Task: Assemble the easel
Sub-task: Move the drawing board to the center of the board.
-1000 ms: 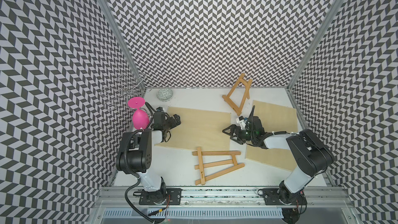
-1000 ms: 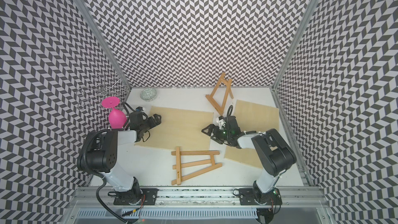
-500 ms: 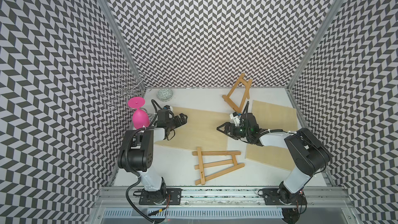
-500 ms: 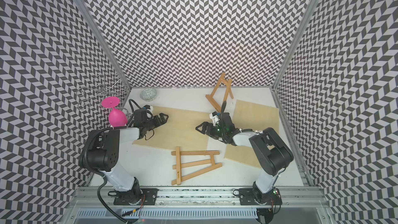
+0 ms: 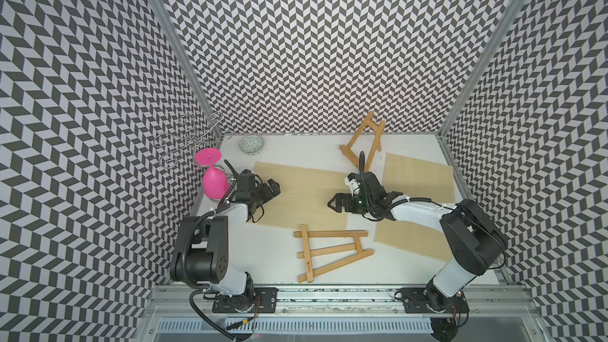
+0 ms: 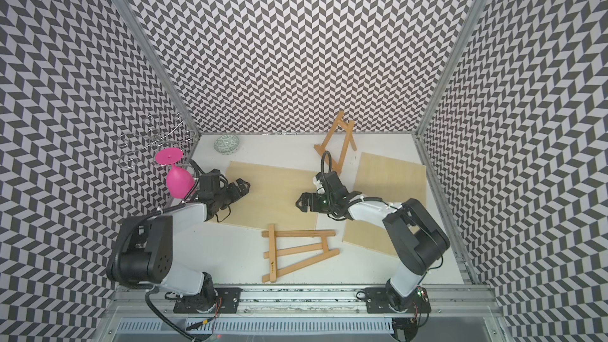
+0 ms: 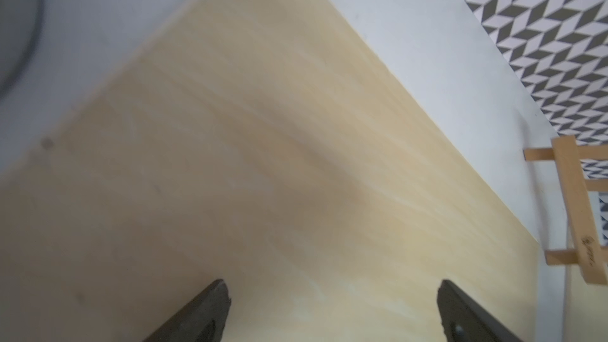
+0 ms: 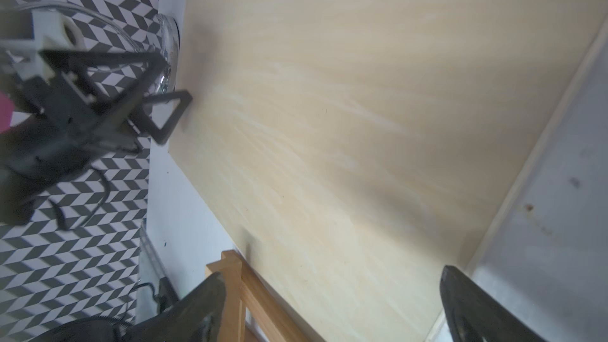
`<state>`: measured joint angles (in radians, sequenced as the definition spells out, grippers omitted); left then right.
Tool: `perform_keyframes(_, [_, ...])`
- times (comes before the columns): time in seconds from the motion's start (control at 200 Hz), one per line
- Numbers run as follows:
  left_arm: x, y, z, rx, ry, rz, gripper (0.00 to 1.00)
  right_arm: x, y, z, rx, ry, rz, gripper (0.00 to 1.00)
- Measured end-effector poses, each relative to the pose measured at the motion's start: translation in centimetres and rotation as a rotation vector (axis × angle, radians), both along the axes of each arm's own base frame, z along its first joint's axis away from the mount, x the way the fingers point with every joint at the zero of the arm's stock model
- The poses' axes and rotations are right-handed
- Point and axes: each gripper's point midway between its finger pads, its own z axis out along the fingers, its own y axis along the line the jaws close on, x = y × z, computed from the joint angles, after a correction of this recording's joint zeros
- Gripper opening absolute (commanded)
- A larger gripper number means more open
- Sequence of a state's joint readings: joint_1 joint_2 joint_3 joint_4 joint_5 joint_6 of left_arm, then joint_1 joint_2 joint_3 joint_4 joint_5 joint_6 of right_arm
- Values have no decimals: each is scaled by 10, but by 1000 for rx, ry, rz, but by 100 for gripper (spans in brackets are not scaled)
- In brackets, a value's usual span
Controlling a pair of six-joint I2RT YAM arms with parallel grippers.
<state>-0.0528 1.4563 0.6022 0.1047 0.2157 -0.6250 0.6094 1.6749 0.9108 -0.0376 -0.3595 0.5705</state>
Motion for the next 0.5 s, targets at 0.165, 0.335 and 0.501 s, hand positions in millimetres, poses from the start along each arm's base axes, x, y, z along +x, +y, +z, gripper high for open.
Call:
perform_keyframes(0.165, [-48,-32,19,-96,-8,-28,99,34,15,20,-16,-129,30,99])
perform_keyframes(0.335, [-85,-33,30,-185,-18,14,99,73,32,25,-70,-230,47,99])
perform_keyframes(0.501, [-106,-33,17,-239,31,44,99,109,42,14,-121,-261,37,99])
